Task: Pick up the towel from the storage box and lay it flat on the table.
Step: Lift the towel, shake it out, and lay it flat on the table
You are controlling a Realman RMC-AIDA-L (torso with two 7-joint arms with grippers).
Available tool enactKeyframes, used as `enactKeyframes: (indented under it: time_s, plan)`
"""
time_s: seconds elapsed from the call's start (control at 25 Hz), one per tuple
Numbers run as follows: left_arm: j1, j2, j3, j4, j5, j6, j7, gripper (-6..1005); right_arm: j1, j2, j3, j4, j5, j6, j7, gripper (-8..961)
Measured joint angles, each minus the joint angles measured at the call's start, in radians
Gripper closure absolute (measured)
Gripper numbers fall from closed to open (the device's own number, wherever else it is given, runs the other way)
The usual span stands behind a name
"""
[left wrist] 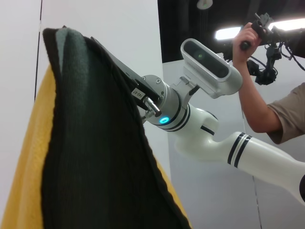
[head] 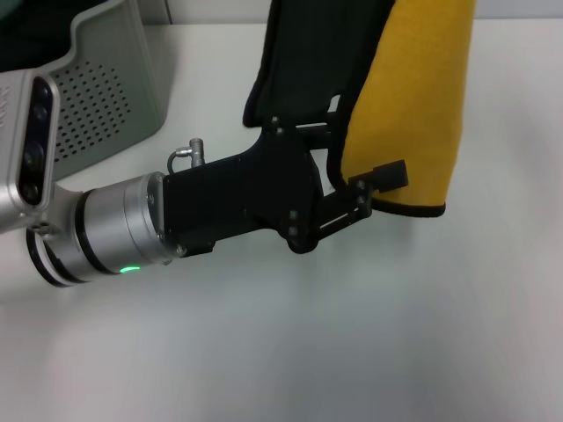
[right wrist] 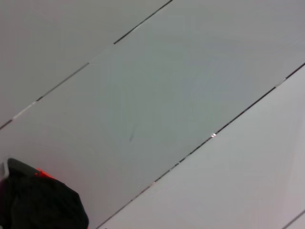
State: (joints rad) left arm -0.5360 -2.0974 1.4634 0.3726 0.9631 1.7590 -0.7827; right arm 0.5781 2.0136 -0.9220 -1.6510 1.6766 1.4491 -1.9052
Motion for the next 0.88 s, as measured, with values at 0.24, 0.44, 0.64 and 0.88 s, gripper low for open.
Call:
enactKeyframes:
  time_s: [0.24,0.44,0.64,0.88]
  plan:
    - [0.011,0.001,0.0,0.0,-0.006,-0.003,0.015,655,0.0,-0.004,0.02,-0.002,0.001,0.005,0.0,949]
    - [0.013,0.001,0.0,0.0,-0.008,-0.003,0.017,658,-0.006,-0.008,0.029,-0.011,0.002,0.01,-0.001,949]
    - [0.017,0.001,0.0,0.001,-0.011,-0.003,0.019,660,-0.008,-0.011,0.033,-0.016,0.001,0.01,-0.003,950]
    - [0.022,0.001,0.0,0.005,-0.013,-0.003,0.019,667,-0.013,-0.012,0.042,-0.018,0.002,0.013,-0.009,950]
